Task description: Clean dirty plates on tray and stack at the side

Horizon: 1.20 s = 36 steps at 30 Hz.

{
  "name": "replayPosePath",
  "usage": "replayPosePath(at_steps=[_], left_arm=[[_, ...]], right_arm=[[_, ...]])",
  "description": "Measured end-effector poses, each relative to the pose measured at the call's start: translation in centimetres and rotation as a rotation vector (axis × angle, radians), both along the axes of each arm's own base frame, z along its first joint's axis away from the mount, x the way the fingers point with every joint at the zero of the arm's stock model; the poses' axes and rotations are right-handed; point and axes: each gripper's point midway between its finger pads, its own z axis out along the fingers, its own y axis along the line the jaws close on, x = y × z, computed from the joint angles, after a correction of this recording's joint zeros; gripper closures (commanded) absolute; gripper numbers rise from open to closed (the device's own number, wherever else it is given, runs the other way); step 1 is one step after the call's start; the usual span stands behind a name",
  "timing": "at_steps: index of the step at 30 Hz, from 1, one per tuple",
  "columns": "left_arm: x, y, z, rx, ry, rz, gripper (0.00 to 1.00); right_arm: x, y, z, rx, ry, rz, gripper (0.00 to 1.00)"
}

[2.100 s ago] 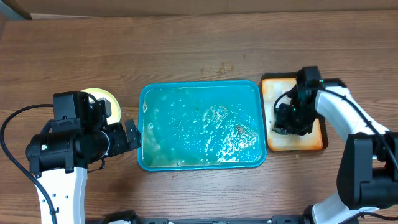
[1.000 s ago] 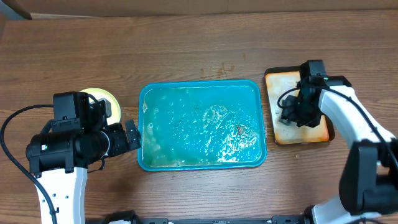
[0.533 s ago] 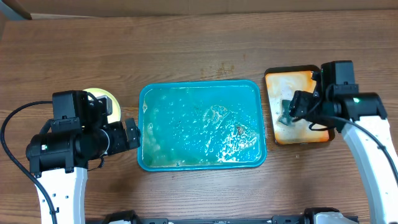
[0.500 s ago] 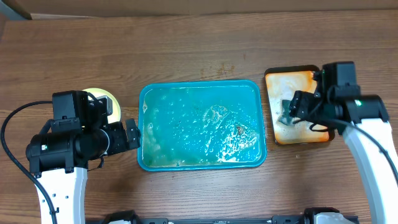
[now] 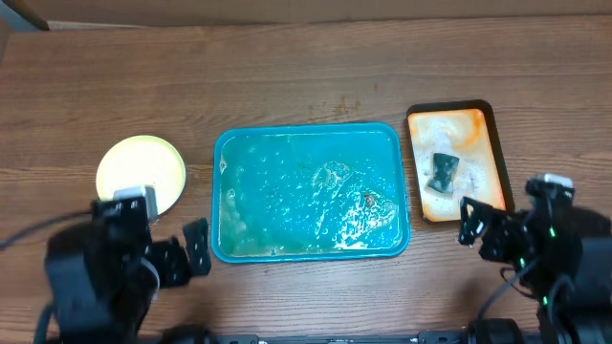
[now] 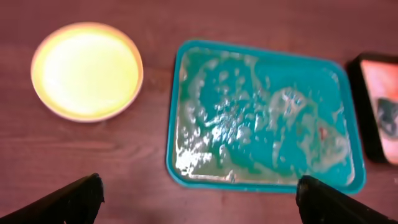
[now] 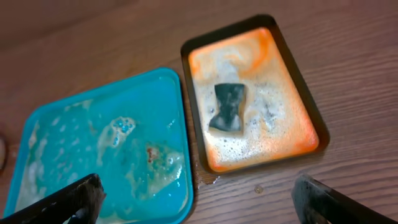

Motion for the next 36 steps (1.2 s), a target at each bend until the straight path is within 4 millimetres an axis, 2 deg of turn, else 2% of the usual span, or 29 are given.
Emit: replayPosePath(at_steps=[2, 5, 10, 20, 36], left_arm=[[-0.9, -0.1, 0.2, 0.010, -0.055, -0.002, 0.00], [-1.9, -0.3, -1.3, 0.010, -0.057, -0.002, 0.00], [-2.0, -0.3, -3.0, 0.004, -0.013, -0.002, 0.00], [-1.7, -0.7, -2.6, -0.087, -0.024, 0.054, 0.00], [-1.7, -0.7, -2.6, -0.105, -0.022, 0.069, 0.00]], right_arm=[[-0.7, 0.0, 0.5, 0.002, -0.026, 0.000, 0.00], [-1.1, 0.0, 0.5, 0.002, -0.031, 0.000, 0.00], [-1.1, 0.0, 0.4, 0.001, -0.028, 0.000, 0.00], [-1.1, 0.0, 0.5, 0.001, -0.029, 0.000, 0.00], [-1.1, 0.0, 0.4, 0.002, -0.028, 0.000, 0.00]])
